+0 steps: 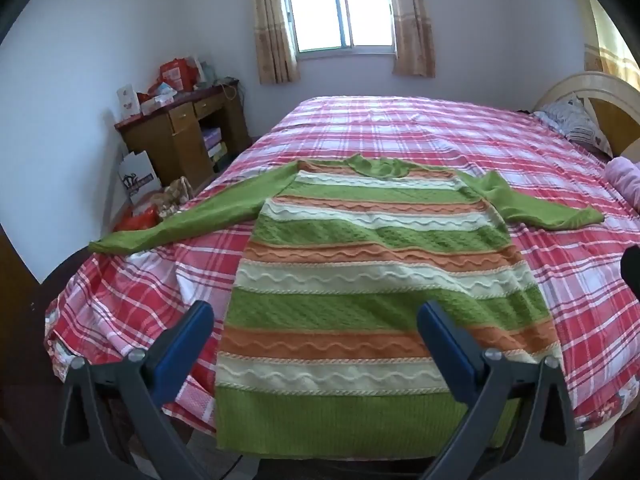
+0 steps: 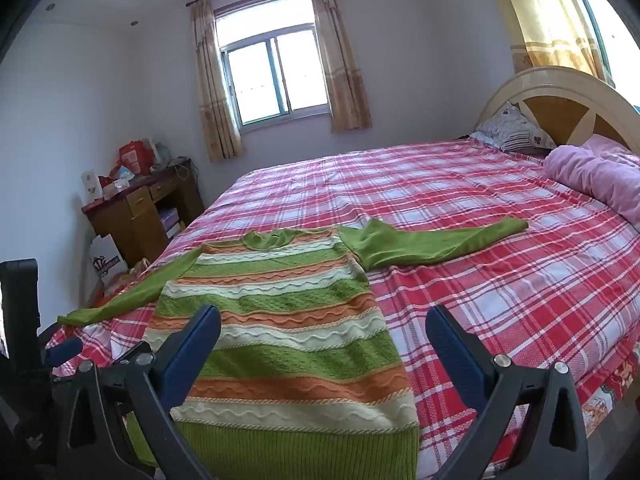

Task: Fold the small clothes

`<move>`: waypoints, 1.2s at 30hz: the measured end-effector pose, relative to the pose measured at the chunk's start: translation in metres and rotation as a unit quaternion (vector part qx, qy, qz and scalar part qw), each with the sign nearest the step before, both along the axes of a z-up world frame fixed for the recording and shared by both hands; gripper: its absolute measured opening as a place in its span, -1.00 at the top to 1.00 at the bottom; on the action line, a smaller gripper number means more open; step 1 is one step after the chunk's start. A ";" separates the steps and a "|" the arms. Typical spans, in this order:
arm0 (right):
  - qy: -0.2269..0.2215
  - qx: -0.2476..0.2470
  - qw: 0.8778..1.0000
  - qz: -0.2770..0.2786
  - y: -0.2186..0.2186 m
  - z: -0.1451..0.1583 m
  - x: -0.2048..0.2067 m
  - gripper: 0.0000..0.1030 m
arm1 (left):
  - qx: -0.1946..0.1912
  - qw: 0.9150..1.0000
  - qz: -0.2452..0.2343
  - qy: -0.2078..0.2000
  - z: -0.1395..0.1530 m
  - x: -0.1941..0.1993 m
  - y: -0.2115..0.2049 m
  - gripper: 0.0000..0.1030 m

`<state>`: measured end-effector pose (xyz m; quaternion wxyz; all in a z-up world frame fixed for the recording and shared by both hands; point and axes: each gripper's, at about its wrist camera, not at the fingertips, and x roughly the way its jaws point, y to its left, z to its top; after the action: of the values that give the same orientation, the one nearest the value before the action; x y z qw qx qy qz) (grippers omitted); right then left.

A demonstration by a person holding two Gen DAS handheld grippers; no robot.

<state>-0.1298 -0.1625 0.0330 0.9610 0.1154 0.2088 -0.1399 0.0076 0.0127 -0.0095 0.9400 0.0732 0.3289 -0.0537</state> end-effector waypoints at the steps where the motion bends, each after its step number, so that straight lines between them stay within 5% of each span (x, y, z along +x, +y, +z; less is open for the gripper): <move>1: 0.000 0.000 1.000 0.000 0.000 -0.001 0.000 -0.98 | -0.001 1.000 0.000 0.000 0.000 0.000 0.000 -1.00; 36: 0.005 0.000 1.000 0.002 0.000 -0.004 -0.001 -0.98 | -0.001 1.000 0.000 -0.013 0.004 -0.005 -0.002 -1.00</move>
<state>-0.1306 -0.1623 0.0291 0.9600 0.1148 0.2143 -0.1389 0.0030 0.0108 -0.0055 0.9442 0.0730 0.3167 -0.0532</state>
